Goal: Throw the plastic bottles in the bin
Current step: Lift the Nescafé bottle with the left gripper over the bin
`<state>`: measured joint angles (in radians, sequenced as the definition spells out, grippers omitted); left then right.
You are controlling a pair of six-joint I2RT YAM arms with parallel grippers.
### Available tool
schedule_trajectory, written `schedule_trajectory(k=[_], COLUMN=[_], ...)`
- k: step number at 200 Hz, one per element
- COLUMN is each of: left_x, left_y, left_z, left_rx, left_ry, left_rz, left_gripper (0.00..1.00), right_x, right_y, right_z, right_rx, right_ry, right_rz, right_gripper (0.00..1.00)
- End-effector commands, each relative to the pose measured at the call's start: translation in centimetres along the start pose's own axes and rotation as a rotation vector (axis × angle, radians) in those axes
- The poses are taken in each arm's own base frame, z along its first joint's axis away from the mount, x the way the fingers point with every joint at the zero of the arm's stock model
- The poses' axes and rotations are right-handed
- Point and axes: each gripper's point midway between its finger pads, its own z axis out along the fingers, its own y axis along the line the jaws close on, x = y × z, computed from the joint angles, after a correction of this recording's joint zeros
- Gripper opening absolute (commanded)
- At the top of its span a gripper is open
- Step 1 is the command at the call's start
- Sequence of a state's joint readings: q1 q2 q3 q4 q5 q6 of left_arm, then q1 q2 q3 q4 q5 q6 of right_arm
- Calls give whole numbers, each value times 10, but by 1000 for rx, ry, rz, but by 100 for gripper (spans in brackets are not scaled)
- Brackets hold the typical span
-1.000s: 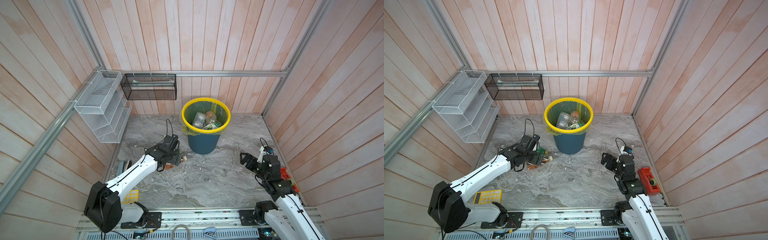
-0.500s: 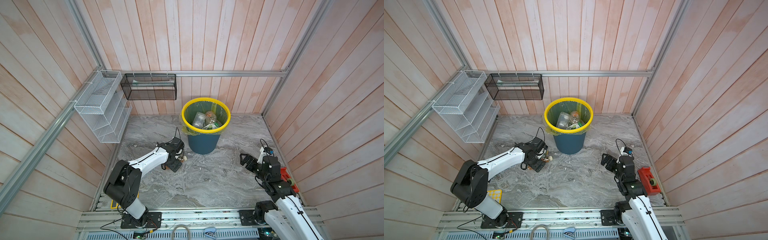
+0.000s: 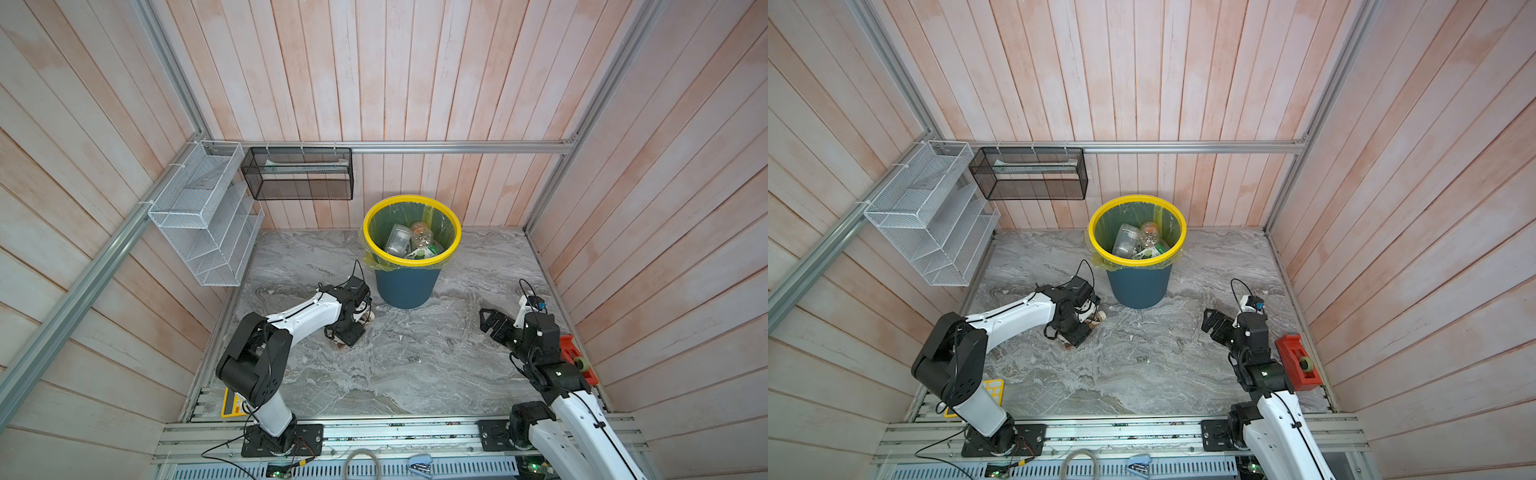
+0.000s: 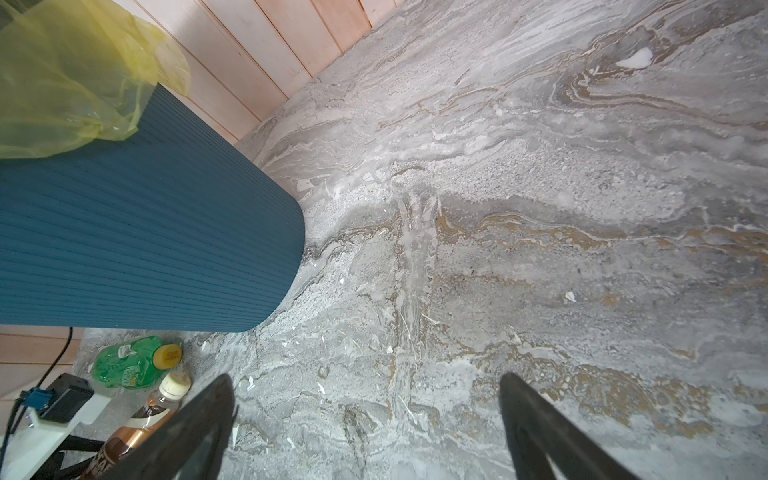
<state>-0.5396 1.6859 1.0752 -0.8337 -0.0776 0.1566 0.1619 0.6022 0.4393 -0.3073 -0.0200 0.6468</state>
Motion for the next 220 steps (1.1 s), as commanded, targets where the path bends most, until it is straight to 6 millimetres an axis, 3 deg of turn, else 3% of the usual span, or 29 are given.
schedule_trajectory(k=[1, 29, 44, 65, 86, 110, 143, 171, 200, 220], left_x=[8, 0, -3, 3, 6, -7, -25, -25, -20, -21], left_y=[-8, -11, -11, -14, -16, -18, -9, 15, 47, 57], left_z=[-5, -19, -26, -21, -17, -37, -97, -161, -252, -314], left_rx=[42, 68, 73, 83, 98, 117, 113, 114, 58, 24], left_ry=[2, -59, -94, -62, -47, -140, -366, -595, -922, -1137], left_rz=[-17, -38, -38, -34, -48, -85, -189, -344, -459, -478], left_gripper=[67, 53, 55, 55, 51, 48, 46, 45, 45, 45], right_x=[-1, -3, -2, -2, -2, -5, -10, -17, -27, -32], right_y=[-3, -1, -3, -3, -2, -1, 0, 3, 6, 9], right_z=[1, -2, -2, -3, -3, -6, -9, -16, -26, -31], right_rx=[9, 5, 9, 8, 6, 7, 11, 6, -2, -9], right_ry=[-10, -14, -17, -16, -17, -27, -37, -72, -114, -137], right_rz=[-11, -16, -18, -15, -14, -20, -18, -9, -11, -10], right_gripper=[99, 99, 99, 99, 99, 99, 99, 99, 99, 99])
